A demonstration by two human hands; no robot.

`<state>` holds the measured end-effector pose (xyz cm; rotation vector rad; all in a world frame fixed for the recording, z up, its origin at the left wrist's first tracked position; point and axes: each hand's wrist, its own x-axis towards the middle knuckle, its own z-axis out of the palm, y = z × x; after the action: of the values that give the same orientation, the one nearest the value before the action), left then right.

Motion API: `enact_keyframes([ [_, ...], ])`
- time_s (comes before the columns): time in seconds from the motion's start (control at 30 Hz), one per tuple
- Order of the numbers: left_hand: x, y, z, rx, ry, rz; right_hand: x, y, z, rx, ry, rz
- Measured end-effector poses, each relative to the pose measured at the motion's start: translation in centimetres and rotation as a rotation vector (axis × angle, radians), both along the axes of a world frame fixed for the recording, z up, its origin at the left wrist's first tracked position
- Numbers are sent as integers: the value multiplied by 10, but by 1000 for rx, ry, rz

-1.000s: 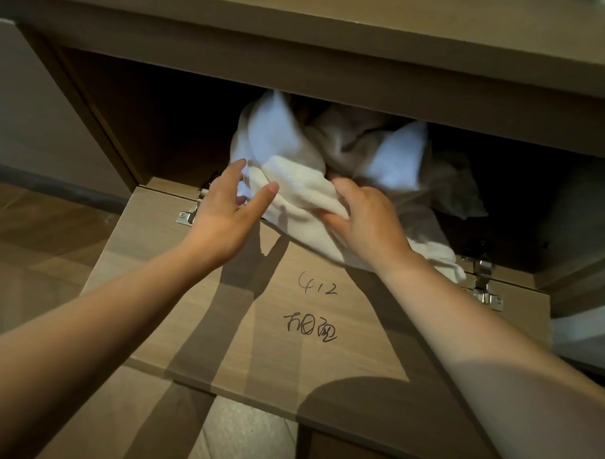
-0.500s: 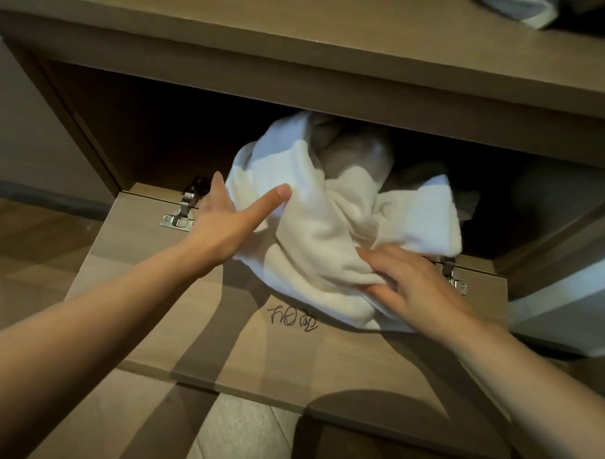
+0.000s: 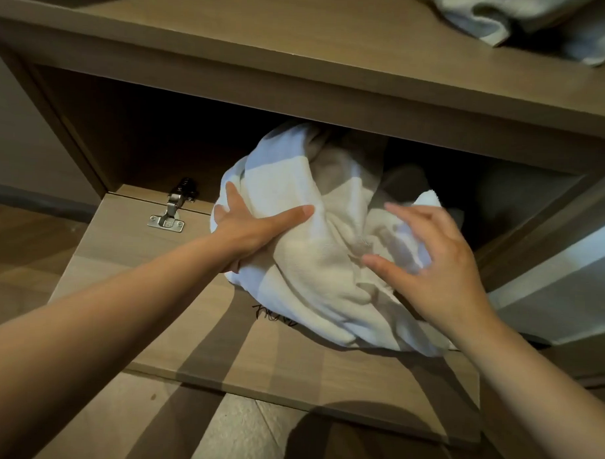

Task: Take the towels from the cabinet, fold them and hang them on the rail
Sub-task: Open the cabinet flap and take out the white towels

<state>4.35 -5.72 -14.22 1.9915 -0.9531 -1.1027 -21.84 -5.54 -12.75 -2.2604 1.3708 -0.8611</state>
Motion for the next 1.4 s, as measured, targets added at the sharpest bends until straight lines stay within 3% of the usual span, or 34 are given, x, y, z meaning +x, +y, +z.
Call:
enact_keyframes([
  [0.17, -2, 0, -1, 100, 108, 2, 37, -34, 1, 367, 129, -143],
  [0.3, 2, 0, -8, 70, 92, 29, 44, -54, -9, 496, 230, -138],
  [0.77, 12, -2, -28, -31, 52, 61, 78, -60, -22, 571, 48, -35],
  [1.23, 6, 61, -50, -32, 570, 84, 41, 23, -22, 570, -35, 56],
  [1.4, 7, 55, -43, -72, 569, 124, 51, 18, -15, 519, -156, 7],
])
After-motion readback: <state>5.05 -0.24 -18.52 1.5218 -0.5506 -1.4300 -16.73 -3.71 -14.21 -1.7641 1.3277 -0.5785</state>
